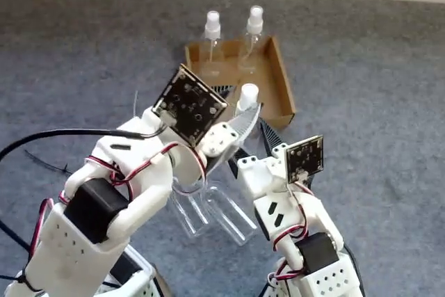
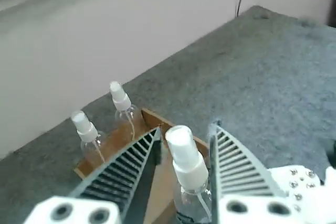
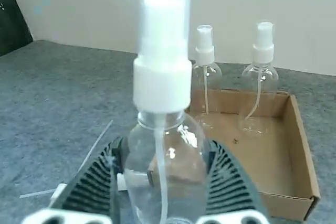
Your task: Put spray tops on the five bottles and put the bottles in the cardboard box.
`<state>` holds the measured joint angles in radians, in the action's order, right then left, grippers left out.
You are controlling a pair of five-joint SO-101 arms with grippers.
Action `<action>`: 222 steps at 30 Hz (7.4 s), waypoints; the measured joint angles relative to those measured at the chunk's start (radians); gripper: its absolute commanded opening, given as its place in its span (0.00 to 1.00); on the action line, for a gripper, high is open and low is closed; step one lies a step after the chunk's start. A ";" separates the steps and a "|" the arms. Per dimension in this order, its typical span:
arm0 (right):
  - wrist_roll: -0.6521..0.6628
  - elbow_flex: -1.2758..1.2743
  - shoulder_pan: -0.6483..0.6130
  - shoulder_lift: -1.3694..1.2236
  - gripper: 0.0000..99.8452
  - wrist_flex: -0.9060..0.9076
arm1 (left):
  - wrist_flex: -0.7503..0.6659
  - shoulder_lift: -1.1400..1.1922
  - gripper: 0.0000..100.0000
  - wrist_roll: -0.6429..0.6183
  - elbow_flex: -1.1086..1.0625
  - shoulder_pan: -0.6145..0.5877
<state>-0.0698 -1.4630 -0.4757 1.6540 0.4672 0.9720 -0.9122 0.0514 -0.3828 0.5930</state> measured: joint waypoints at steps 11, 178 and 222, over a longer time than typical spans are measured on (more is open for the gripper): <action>0.000 0.000 0.000 0.000 0.00 0.000 | -0.083 0.175 0.14 0.000 0.040 -0.071; 0.035 1.306 0.018 -1.873 0.28 -0.058 | -0.425 -0.204 0.18 -0.021 -0.832 -0.770; 0.249 0.980 -0.287 -1.289 0.28 0.914 | -0.425 -0.204 0.18 -0.021 -0.832 -0.798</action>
<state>0.1788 -0.4826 -0.7626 0.3652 1.3817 0.5470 -1.1162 0.0299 -1.2144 -0.2048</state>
